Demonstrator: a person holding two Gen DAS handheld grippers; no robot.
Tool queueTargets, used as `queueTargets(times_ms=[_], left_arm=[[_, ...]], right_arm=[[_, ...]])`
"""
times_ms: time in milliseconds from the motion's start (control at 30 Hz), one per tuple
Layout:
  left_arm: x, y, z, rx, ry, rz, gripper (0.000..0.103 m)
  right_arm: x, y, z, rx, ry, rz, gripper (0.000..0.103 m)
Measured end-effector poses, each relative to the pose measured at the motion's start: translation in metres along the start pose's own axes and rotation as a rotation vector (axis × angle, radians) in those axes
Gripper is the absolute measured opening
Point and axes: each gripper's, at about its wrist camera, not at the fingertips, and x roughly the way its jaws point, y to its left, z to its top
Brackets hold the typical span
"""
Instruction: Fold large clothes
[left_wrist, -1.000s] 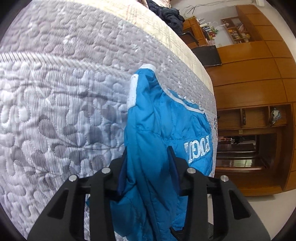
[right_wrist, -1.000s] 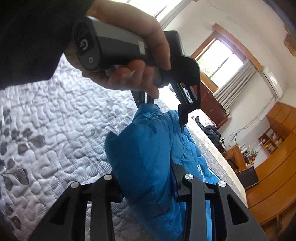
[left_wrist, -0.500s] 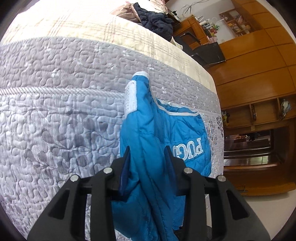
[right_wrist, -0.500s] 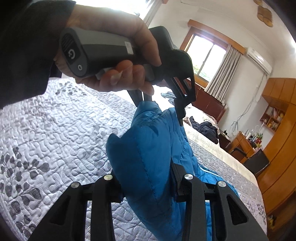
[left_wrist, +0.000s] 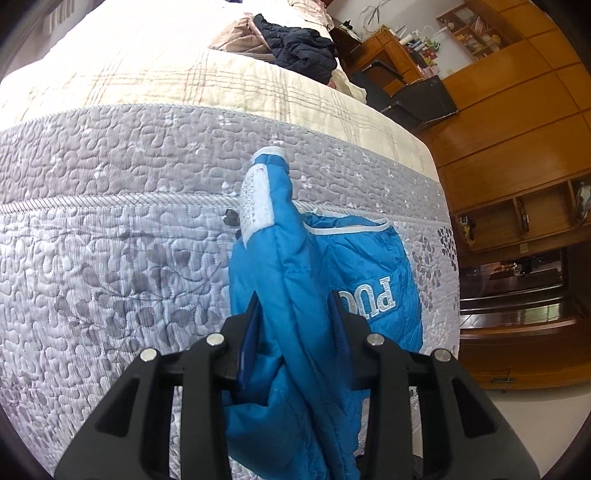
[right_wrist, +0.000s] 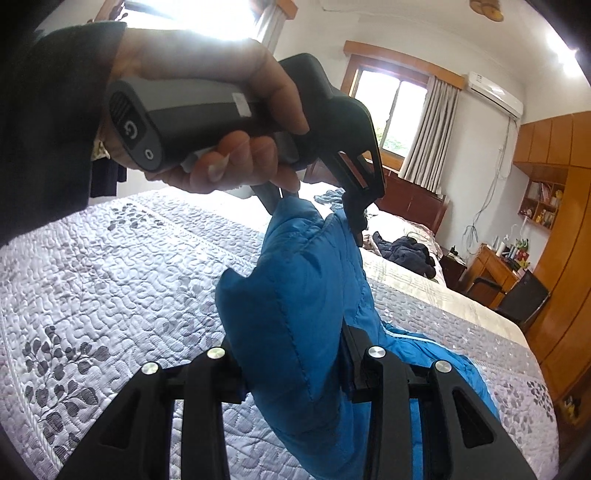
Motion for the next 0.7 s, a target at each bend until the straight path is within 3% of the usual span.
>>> queueTargets(times_ms=[700], left_arm=[[0.028, -0.101, 0.004, 0.095, 0.011, 0.099, 0.036]], right_arm=[[-0.027, -0.070, -0.018, 0.167, -0.040, 0.000, 0.036]])
